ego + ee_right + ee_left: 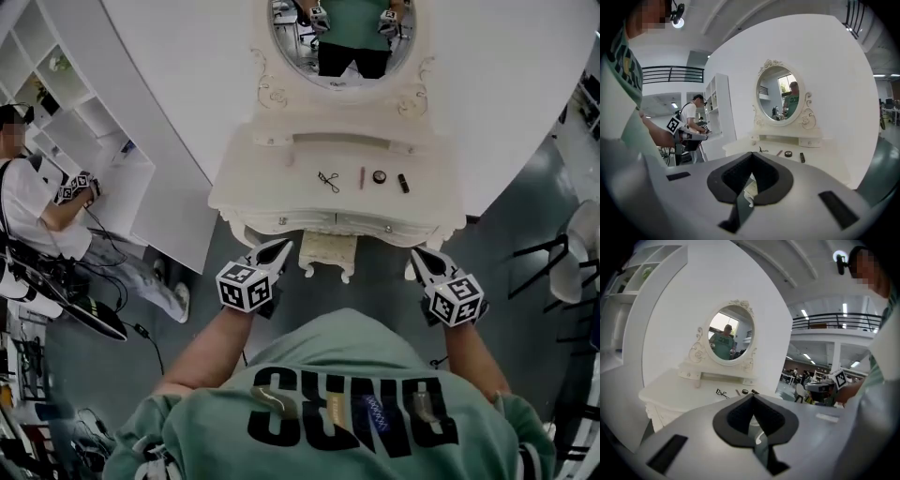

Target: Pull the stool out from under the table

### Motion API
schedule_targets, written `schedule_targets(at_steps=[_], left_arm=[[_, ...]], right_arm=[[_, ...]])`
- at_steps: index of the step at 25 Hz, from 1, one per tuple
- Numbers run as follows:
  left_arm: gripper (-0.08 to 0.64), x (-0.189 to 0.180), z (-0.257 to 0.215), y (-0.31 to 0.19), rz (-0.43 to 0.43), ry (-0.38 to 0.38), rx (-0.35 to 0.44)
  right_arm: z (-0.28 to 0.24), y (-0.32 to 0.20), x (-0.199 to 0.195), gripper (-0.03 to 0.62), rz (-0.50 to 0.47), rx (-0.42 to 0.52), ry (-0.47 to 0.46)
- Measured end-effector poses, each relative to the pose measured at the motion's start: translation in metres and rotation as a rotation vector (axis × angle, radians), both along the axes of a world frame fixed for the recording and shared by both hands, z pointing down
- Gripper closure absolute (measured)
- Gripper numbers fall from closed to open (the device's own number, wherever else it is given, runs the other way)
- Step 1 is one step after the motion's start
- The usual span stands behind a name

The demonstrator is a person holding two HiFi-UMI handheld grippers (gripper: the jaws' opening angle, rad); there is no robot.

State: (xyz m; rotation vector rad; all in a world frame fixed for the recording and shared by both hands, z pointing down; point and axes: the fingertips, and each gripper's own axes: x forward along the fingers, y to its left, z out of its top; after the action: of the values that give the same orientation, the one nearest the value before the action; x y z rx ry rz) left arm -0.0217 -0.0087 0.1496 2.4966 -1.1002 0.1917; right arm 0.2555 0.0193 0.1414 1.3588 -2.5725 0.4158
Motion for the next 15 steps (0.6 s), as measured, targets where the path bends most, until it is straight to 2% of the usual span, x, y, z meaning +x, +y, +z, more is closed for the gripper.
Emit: schedule_targets(at_steps=[2, 4, 7, 10, 13, 15], left_arm=[[0.552, 0.027, 0.005, -0.001, -0.039, 0.000, -0.037], [0.552, 0.052, 0.006, -0.004, -0.035, -0.031, -0.032], [0.552, 0.066, 0.010, -0.014, -0.021, -0.037, -0.023], [0.552, 0.049, 0.027, -0.022, 0.005, -0.041, -0.026], [0.552, 0.014, 0.058, -0.045, 0.020, -0.063, -0.038], [0.552, -0.009, 0.084, -0.060, 0.030, -0.088, -0.064]], right_arm=[[0.004, -0.004, 0.022, 0.599, -0.060, -0.016, 0.022], [0.006, -0.012, 0.039, 0.600, -0.101, -0.013, 0.034], [0.015, -0.030, 0.047, 0.600, -0.100, -0.003, 0.033], [0.029, -0.042, 0.031, 0.600, -0.078, 0.011, 0.039], [0.046, -0.062, 0.002, 0.599, -0.059, 0.040, 0.061], [0.064, -0.078, -0.014, 0.598, -0.010, 0.029, 0.067]])
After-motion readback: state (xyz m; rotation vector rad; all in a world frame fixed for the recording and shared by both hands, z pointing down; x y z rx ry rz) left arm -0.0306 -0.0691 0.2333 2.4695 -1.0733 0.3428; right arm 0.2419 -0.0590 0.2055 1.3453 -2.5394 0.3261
